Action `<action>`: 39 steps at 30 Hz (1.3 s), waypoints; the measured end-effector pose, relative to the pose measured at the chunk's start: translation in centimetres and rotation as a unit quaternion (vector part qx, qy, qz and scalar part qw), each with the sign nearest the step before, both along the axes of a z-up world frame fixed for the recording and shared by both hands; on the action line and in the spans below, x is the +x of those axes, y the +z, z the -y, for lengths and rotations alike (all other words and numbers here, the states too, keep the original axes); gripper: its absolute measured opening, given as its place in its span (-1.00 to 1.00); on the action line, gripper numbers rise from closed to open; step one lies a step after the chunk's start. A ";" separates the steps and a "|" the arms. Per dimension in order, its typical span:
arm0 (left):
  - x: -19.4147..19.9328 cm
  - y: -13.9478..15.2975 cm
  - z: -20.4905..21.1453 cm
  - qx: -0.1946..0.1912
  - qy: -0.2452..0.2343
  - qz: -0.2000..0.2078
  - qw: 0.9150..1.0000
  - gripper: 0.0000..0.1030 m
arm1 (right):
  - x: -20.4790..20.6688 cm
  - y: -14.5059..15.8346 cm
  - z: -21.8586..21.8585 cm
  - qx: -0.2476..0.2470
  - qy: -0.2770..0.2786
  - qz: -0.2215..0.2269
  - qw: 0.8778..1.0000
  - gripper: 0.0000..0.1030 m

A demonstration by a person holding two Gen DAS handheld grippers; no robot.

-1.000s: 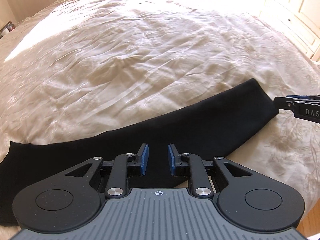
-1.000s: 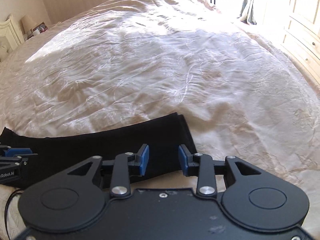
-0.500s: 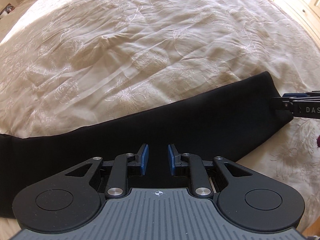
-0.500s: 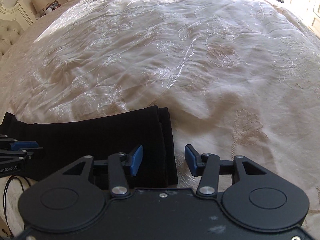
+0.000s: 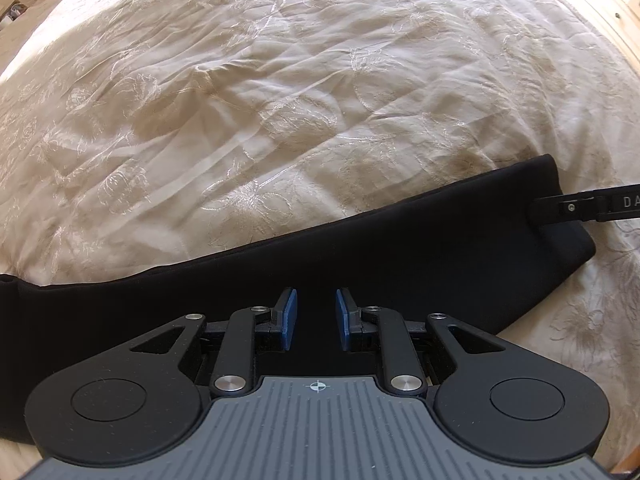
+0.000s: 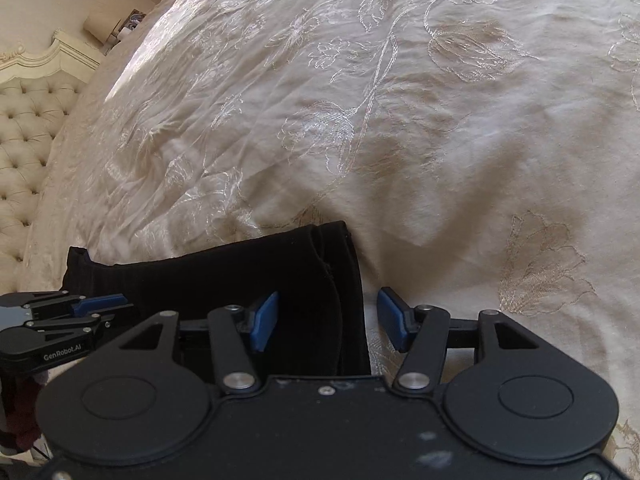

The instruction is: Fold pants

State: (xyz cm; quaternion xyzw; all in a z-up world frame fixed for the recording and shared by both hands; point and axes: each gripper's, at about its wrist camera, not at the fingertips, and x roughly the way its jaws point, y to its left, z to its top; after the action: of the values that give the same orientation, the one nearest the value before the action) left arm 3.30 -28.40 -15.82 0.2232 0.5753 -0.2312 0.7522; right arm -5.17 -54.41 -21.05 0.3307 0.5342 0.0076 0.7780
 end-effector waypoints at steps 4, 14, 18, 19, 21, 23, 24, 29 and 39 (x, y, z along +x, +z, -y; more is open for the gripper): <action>0.0 -0.2 0.6 -0.002 -0.009 -0.002 1.000 -0.60 | -0.4 0.1 -0.1 0.010 0.014 0.010 1.000 -0.38; 1.3 -1.0 1.5 -0.010 -0.008 0.009 1.000 -0.60 | -2.1 3.9 -1.3 0.023 -0.019 0.052 0.998 -0.84; 2.7 -2.2 2.1 -0.004 0.005 0.009 1.000 -0.60 | -2.2 6.3 -2.4 0.013 -0.012 0.061 0.998 -0.84; 3.1 -2.7 2.3 0.001 0.006 0.008 1.000 -0.60 | -2.1 6.7 -2.7 0.013 -0.011 0.062 0.998 -0.84; 3.7 -3.3 2.6 0.006 0.006 0.013 1.000 -0.60 | -1.9 7.5 -3.5 0.014 -0.008 0.066 0.998 -0.84; 4.2 -3.2 2.8 0.009 0.008 0.021 1.000 -0.60 | -1.6 8.1 -4.2 0.009 -0.003 0.067 0.998 -0.84; 4.6 -2.9 2.6 0.005 0.015 0.024 1.000 -0.60 | -1.5 8.5 -4.5 0.006 -0.001 0.067 0.998 -0.84; 4.6 0.3 -0.7 -0.041 0.052 0.039 0.997 -0.60 | -1.0 9.7 -4.9 -0.004 -0.009 0.063 0.998 -0.84; -0.5 -0.6 -6.1 -0.029 0.002 0.018 0.999 -0.60 | -0.5 11.4 -6.4 -0.017 -0.017 0.055 0.998 -0.83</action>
State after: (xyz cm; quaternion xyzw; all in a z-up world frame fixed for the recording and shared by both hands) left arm 2.80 -22.30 -16.38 0.2037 0.5553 -0.2423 0.7690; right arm -5.66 -48.04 -9.65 0.3257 0.4850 0.0041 0.8116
